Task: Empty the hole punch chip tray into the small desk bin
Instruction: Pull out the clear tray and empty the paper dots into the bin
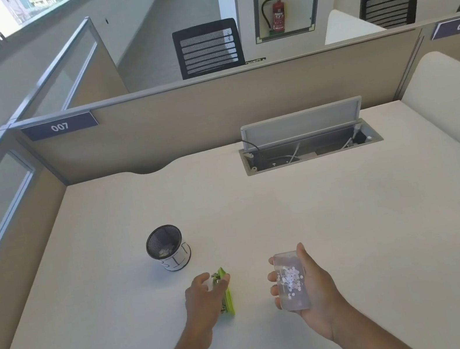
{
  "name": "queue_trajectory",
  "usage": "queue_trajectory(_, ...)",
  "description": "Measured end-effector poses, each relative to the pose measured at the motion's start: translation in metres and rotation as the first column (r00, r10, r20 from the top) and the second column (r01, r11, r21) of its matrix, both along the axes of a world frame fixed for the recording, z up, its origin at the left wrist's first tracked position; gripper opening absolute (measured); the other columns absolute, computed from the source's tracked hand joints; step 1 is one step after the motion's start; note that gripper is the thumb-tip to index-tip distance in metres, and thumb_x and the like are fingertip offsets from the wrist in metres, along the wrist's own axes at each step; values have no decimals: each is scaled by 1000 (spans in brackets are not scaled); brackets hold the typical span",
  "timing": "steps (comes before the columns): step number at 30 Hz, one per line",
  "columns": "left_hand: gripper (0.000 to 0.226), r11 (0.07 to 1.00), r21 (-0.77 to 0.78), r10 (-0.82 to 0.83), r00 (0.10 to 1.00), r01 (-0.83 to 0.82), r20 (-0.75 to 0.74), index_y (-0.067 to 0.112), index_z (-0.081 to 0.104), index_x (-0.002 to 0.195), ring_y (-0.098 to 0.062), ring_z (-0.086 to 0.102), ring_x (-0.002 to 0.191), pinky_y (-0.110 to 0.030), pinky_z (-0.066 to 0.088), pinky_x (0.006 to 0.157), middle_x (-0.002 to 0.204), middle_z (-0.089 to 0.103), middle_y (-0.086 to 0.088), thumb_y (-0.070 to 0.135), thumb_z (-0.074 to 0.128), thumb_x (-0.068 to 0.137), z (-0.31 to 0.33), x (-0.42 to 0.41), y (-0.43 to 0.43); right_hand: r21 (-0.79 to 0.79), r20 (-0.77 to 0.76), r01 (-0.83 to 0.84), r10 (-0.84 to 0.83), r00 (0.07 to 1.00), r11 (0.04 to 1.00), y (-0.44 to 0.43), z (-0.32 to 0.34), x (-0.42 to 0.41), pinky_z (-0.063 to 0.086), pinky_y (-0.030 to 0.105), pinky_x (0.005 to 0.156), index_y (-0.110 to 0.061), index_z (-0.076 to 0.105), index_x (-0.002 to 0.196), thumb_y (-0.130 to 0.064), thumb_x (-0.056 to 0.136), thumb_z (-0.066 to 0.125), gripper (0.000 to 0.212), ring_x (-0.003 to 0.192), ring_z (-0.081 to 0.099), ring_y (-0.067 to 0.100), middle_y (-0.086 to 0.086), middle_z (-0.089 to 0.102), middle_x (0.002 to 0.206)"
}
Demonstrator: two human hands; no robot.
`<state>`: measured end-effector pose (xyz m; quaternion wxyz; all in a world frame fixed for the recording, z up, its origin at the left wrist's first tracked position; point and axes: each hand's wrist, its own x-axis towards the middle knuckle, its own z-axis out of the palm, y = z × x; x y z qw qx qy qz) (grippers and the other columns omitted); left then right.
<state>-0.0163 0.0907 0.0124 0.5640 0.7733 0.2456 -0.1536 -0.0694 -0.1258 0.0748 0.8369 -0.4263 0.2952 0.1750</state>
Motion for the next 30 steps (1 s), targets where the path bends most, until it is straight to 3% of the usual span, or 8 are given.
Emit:
queue_trajectory(2,59,999,53,-6,998,3,56,28,59,143,-28,58,124,-36,51,85,135,56,-10,51,78,92,8,-4,1,-63,9,2,-2,1000,998,7,4,3,55,34,59,-3,70,124,-58,105,44,64,64,66,30,18,73,86)
queue_trajectory(6,16,999,-21,-30,984,35,174,26,76,112,-17,64,85,-26,49,66,108,73,-10,37,71,101,35,-8,1,-140,10,-26,27,1000,990,25,15,14,57,36,59,-3,68,121,-51,108,44,55,61,68,33,20,74,84)
queue_trajectory(10,19,981,-140,-110,982,131,152,18,85,98,-12,61,67,-27,47,66,76,68,1,29,70,101,69,-1,5,-192,0,-89,91,996,977,50,19,34,59,40,62,-6,68,119,-51,108,44,52,65,70,34,19,74,84)
queue_trajectory(14,26,974,-157,-139,977,164,163,12,85,92,-14,59,67,-32,45,68,72,66,4,28,68,103,88,13,20,-281,15,-189,202,979,941,82,18,58,63,45,72,-6,71,114,-51,109,41,54,75,76,30,12,77,86)
queue_trajectory(18,25,986,-134,-70,981,95,182,12,86,83,-17,56,66,-27,43,62,69,69,5,16,68,100,96,32,46,-345,27,-281,309,951,896,116,26,86,61,39,59,-6,73,109,-48,109,41,53,71,74,30,14,76,85)
queue_trajectory(23,18,995,-89,-31,984,47,173,4,84,83,-19,51,65,-28,38,58,70,67,-6,8,69,92,101,59,82,-407,29,-334,377,926,850,149,36,123,63,47,64,-11,73,92,-50,106,42,52,65,69,27,10,74,80)
queue_trajectory(28,19,997,-64,59,978,-47,199,-7,78,80,-21,51,61,-27,36,55,65,63,-10,6,71,92,108,94,110,-544,52,-325,418,907,773,172,43,155,64,49,85,-7,76,105,-53,103,41,57,90,78,33,7,74,89)
queue_trajectory(30,17,995,-52,95,972,-86,215,-2,82,84,-17,53,59,-25,39,53,69,68,-11,11,75,93,109,109,120,-606,77,-294,422,903,739,174,43,163,65,47,78,-6,72,99,-48,106,39,54,89,76,30,13,76,95)
